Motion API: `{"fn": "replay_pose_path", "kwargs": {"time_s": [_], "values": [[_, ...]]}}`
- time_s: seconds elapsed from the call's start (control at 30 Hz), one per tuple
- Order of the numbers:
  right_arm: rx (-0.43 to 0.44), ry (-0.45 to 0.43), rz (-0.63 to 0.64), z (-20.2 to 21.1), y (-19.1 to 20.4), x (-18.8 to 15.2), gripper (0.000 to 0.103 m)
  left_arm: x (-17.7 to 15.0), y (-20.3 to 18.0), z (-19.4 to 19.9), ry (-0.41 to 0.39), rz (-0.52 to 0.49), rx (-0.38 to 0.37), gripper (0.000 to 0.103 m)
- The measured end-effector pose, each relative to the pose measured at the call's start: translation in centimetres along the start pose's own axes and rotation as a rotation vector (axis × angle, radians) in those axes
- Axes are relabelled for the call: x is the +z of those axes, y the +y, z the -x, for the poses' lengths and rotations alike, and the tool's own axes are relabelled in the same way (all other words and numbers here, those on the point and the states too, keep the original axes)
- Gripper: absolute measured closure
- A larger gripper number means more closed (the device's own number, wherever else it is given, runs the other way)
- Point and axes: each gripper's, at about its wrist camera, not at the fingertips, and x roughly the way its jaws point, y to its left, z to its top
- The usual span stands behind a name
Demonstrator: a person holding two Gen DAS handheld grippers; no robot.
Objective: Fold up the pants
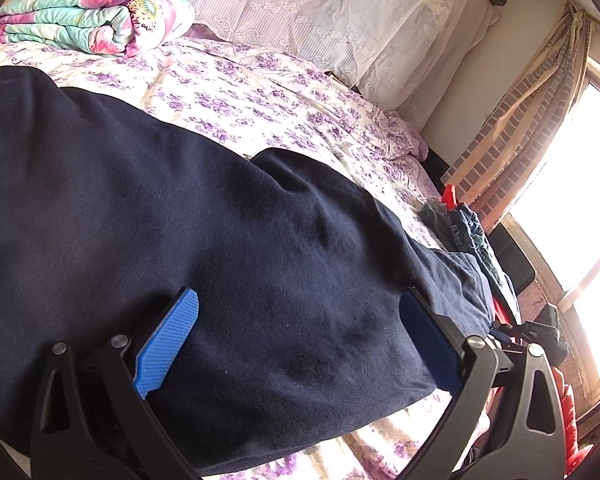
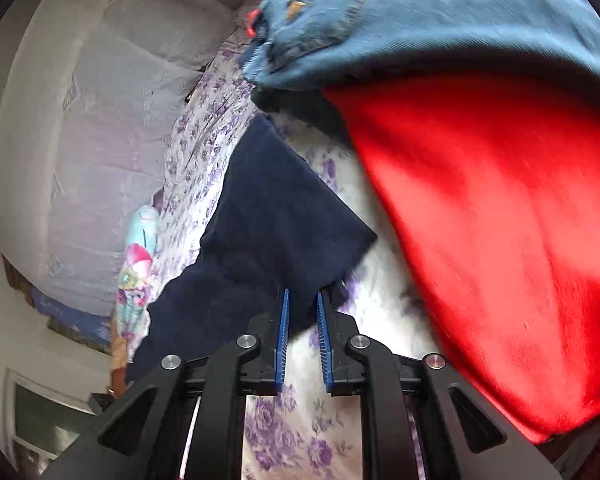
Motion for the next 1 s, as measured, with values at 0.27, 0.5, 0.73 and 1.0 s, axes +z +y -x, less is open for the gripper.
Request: {"fn": "replay_pose_path", "kwargs": {"time_s": [0.27,0.5,0.73,1.0], "values": [[-0.026,-0.031,0.069,-2.4,1.2,0.1,0.044,0.0,-0.1,0.0,0.003,-0.002,0.002,0.005],[0.076,-0.179,0.277,-0.9,6.7,2.8,0.087,0.0,-0.4,-0.2,0.025,-0.020,0.035,0.005],[-0.177,-0.005,0.347,-0.8,2.5,0.0,0.082,0.0,-0.6,-0.4,0.040,-0.041,0.063,0.005],[-0.221,-0.410,0.445,7.6,7.2,3.0,0.067,0.2,0.2,4.1,-0.070,-0.068,0.174,0.005]]}}
